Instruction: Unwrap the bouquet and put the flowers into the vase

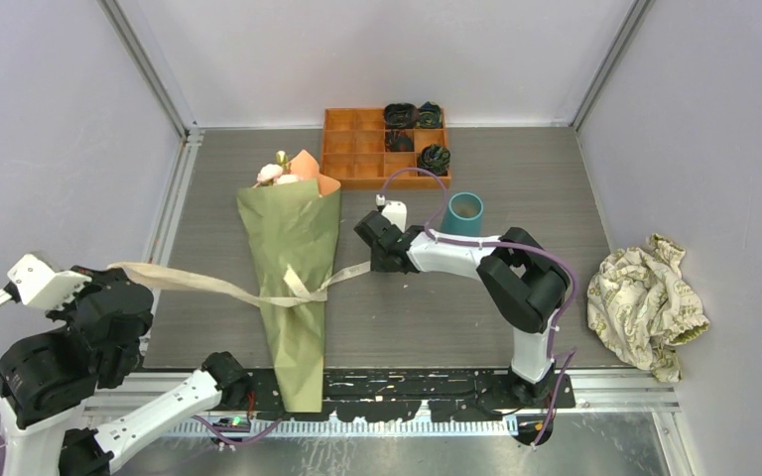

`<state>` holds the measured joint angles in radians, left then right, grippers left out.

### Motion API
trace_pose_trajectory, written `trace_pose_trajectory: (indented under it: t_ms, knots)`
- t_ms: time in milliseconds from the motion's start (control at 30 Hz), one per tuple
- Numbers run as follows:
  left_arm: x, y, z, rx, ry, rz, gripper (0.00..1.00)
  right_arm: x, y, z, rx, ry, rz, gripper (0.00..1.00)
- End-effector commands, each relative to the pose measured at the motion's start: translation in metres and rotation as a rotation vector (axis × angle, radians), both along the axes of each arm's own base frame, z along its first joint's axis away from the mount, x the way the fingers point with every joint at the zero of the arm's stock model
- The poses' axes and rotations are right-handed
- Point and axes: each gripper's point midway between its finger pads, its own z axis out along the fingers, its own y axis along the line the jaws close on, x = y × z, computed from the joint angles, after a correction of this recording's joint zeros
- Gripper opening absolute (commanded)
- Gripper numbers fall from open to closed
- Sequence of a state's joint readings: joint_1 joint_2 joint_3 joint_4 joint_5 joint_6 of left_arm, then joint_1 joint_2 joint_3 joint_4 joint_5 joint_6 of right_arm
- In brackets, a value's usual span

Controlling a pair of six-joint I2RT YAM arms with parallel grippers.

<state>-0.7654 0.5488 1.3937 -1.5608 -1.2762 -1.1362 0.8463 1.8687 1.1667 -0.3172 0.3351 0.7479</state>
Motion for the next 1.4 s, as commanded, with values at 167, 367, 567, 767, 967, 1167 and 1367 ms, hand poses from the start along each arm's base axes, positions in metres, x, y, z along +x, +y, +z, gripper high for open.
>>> trace_pose_trajectory:
  t_ms: [167, 367, 567, 767, 967, 1167, 1367]
  knots:
    - [0.004, 0.001, -0.006, 0.053, 0.017, 0.041, 0.10, 0.006, 0.011, 0.057, 0.101, -0.109, 0.039, 0.32]
    - [0.019, -0.016, -0.014, 0.056, 0.037, 0.004, 0.12, -0.036, 0.052, 0.119, 0.185, -0.204, 0.227, 0.54]
    - [0.024, -0.021, -0.003, 0.065, 0.024, -0.013, 0.13, -0.098, 0.093, 0.109, 0.204, -0.156, 0.394, 0.57]
    - [0.030, -0.027, 0.009, 0.077, 0.014, -0.039, 0.13, -0.122, 0.113, 0.076, 0.209, -0.088, 0.441, 0.57]
    - [0.030, -0.024, 0.016, 0.101, 0.009, -0.010, 0.24, -0.130, 0.133, 0.080, 0.228, -0.055, 0.509, 0.56]
    - [0.026, -0.012, 0.012, 0.139, 0.001, 0.067, 0.51, -0.125, 0.123, 0.096, 0.222, -0.103, 0.472, 0.56]
    - [0.032, -0.020, -0.004, 0.125, 0.019, 0.057, 0.74, -0.119, 0.104, 0.154, 0.238, -0.214, 0.442, 0.57]
